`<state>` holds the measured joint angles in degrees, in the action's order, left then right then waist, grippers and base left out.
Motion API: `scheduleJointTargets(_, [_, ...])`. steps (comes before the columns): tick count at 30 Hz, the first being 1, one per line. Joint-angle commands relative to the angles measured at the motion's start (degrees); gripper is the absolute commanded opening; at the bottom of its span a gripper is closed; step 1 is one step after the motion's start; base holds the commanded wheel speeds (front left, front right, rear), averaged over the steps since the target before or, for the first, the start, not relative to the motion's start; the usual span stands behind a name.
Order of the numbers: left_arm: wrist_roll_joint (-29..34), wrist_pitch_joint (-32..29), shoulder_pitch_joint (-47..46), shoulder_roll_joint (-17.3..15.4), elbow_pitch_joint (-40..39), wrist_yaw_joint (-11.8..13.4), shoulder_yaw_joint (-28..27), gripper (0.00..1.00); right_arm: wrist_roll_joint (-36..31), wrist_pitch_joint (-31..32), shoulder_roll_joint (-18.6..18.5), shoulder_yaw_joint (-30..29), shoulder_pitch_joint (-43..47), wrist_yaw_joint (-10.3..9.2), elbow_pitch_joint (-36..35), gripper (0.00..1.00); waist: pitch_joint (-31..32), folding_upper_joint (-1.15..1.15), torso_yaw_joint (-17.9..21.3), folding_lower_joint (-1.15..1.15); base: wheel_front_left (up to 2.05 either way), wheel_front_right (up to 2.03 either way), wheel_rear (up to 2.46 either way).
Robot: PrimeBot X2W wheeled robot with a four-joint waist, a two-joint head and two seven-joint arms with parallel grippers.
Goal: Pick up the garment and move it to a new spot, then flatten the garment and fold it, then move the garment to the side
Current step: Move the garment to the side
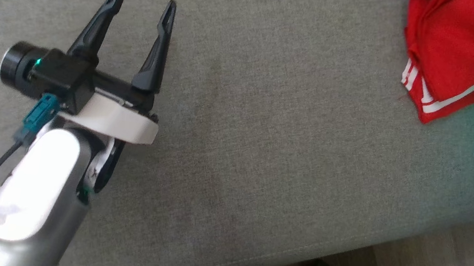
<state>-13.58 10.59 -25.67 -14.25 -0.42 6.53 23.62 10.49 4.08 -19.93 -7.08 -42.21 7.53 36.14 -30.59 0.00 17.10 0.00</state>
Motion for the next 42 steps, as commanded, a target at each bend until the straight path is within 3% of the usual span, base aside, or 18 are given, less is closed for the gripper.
scheduleJointTargets(1, [0.81,-0.29,-2.36,-1.15,-2.36,-0.19,-1.04,1.0,-1.0,-1.48,-0.31,-0.92,-1.84,-0.04,-0.27,0.0,-1.97,0.0,0.34,0.0,0.0,0.0,0.0])
scheduleJointTargets(7, [1.07,-0.71,-3.83,-1.28,-2.32,-0.51,-0.52,1.0,-3.19,-4.62,1.73,-2.88,-5.14,-0.04,2.72,0.0,-4.04,0.0,-0.05,0.0,0.0,0.0,0.0])
scheduleJointTargets(8, [1.06,-0.73,-3.98,-1.36,-2.27,-0.55,-0.5,1.0,-3.38,-5.36,1.91,-2.98,-5.77,-0.04,3.37,0.08,-4.35,0.0,-0.21,0.0,0.0,0.0,0.0])
scheduleJointTargets(9, [1.02,-0.73,-4.11,-1.42,-2.19,-0.57,-0.51,1.0,-3.7,-6.0,1.93,-3.11,-6.32,-0.04,4.14,0.36,-4.59,0.0,-0.4,0.0,0.0,0.0,0.0])
scheduleJointTargets(10, [0.98,-0.71,-4.22,-1.48,-2.1,-0.58,-0.52,1.0,-4.02,-6.58,1.91,-3.24,-6.84,-0.04,4.99,0.94,-4.78,0.0,-0.62,0.0,0.0,0.0,0.0])
scheduleJointTargets(11, [0.92,-0.64,-4.3,-1.5,-2.01,-0.56,-0.55,1.0,-4.22,-7.44,1.92,-3.03,-7.36,-0.04,5.65,1.0,-4.9,0.0,-0.85,0.0,0.0,0.0,0.0])
scheduleJointTargets(19, [0.12,0.63,-3.16,-1.65,-1.03,0.3,-1.31,1.0,-6.58,-11.29,2.36,-5.32,-7.37,-0.04,9.49,1.0,-2.83,0.0,-2.44,0.0,0.0,0.0,0.0])
scheduleJointTargets(24, [-0.79,1.35,-0.75,-2.14,-0.58,1.28,-2.4,1.0,-7.57,-11.7,5.25,-8.41,-3.51,-0.04,6.22,1.0,0.49,0.0,-2.71,0.0,0.0,0.0,0.0])
scheduleJointTargets(29, [-2.23,2.03,3.14,-2.44,-0.32,2.58,-3.79,1.0,-8.44,-10.09,9.65,-10.18,5.28,-0.04,-3.23,1.0,5.0,0.0,-2.97,0.0,0.0,0.0,0.0])
scheduleJointTargets(33, [-3.46,2.5,7.67,-2.67,-0.68,4.35,-5.27,1.0,-7.46,-7.45,14.38,-7.34,16.14,-0.04,-18.0,1.0,9.82,0.0,-3.73,0.0,0.0,0.0,0.0])
scheduleJointTargets(38, [-4.62,2.83,11.88,-2.82,-1.34,5.96,-6.64,1.0,-5.19,-5.23,16.33,-1.88,25.54,-0.04,-31.61,1.0,14.29,0.0,-5.65,0.0,0.0,0.0,0.0])
scheduleJointTargets(42, [-5.51,3.06,15.0,-2.78,-1.62,6.9,-7.44,1.0,-4.04,-3.85,16.74,1.81,29.94,-0.04,-37.52,1.0,17.68,0.0,-8.28,0.0,0.0,0.0,0.0])
